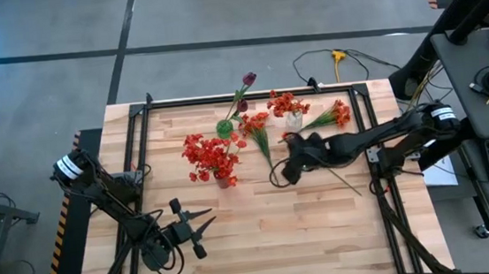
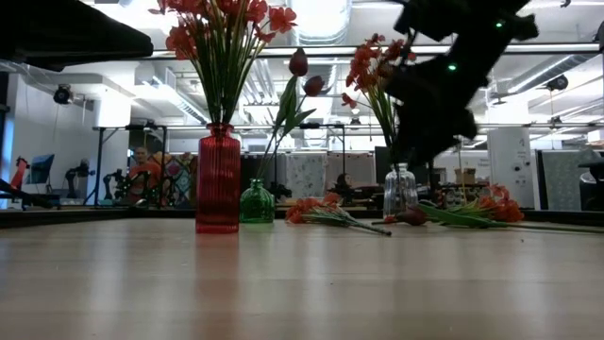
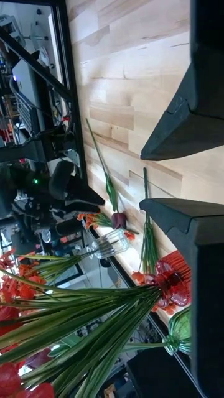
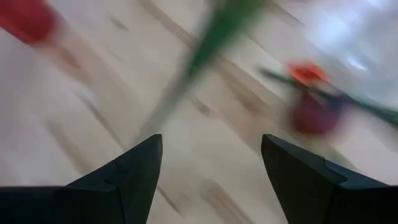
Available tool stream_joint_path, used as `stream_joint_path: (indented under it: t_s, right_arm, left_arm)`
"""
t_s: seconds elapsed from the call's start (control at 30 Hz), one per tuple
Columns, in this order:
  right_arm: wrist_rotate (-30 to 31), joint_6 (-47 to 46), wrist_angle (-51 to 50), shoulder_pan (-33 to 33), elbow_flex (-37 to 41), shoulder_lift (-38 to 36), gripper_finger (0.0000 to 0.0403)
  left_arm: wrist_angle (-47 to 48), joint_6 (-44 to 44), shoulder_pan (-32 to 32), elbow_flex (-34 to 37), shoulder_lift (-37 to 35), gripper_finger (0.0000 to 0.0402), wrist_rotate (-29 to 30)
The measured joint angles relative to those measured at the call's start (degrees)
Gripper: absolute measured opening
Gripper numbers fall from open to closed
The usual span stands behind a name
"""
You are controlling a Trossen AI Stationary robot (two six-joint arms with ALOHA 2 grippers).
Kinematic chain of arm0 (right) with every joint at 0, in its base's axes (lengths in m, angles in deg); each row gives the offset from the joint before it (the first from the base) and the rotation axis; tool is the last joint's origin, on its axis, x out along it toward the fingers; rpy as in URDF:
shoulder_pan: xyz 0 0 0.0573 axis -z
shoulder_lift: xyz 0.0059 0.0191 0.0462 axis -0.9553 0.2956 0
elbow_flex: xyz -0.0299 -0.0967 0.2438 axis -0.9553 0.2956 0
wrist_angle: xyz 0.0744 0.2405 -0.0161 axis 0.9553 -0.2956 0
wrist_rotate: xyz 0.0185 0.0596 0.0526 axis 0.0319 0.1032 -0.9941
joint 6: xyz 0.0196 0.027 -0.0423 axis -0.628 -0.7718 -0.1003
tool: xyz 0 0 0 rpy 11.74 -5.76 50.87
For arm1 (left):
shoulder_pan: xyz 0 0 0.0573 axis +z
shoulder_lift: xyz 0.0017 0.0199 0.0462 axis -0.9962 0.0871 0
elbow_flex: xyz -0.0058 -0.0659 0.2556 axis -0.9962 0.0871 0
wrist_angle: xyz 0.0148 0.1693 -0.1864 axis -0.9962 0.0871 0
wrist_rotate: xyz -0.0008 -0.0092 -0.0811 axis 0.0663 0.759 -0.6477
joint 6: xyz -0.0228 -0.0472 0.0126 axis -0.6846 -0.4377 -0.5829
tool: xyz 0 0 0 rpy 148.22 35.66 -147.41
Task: Sort flowers into vase by color
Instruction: Put the left orange flowers into the transparent vase
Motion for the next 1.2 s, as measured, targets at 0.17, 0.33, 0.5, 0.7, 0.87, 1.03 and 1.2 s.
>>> stream_joint_path:
  t_s: [0.17, 0.33, 0.5, 0.7, 0.87, 1.03, 1.2]
  right_arm:
    - [1.63, 4.76, 15.52, 0.05, 0.39, 5.21, 0.0266]
    - [6.37, 7.11, 23.69, 0.03, 0.41, 12.10, 0.0266]
    - [9.65, 7.12, 27.85, 0.05, 0.45, 17.53, 0.0272]
    - [10.67, 5.77, 30.82, 0.30, 0.43, 20.99, 0.0284]
    - [12.93, 3.64, 31.67, 1.71, 0.43, 23.57, 0.0291]
    - [13.04, 3.73, 34.61, 2.80, 0.39, 26.29, 0.0281]
    - [13.07, 3.61, 35.61, 2.99, 0.35, 28.07, 0.0252]
  left_arm:
    - [0.13, 0.00, 0.20, 0.00, 0.00, 0.0091, 0.00]
    - [0.11, 0.00, 0.22, -0.02, 0.00, 0.0091, -0.02]
    - [0.24, 0.00, 0.23, -0.02, 0.00, 0.0091, -0.02]
    - [0.24, 0.00, 0.22, -0.02, 0.00, 0.0091, -0.02]
    - [0.23, 0.00, 0.26, -0.02, 0.00, 0.0091, -0.01]
    - [0.23, 0.00, 0.26, -0.02, 0.00, 0.0091, -0.03]
    - [0.24, 0.00, 0.28, -0.02, 0.00, 0.0091, -0.04]
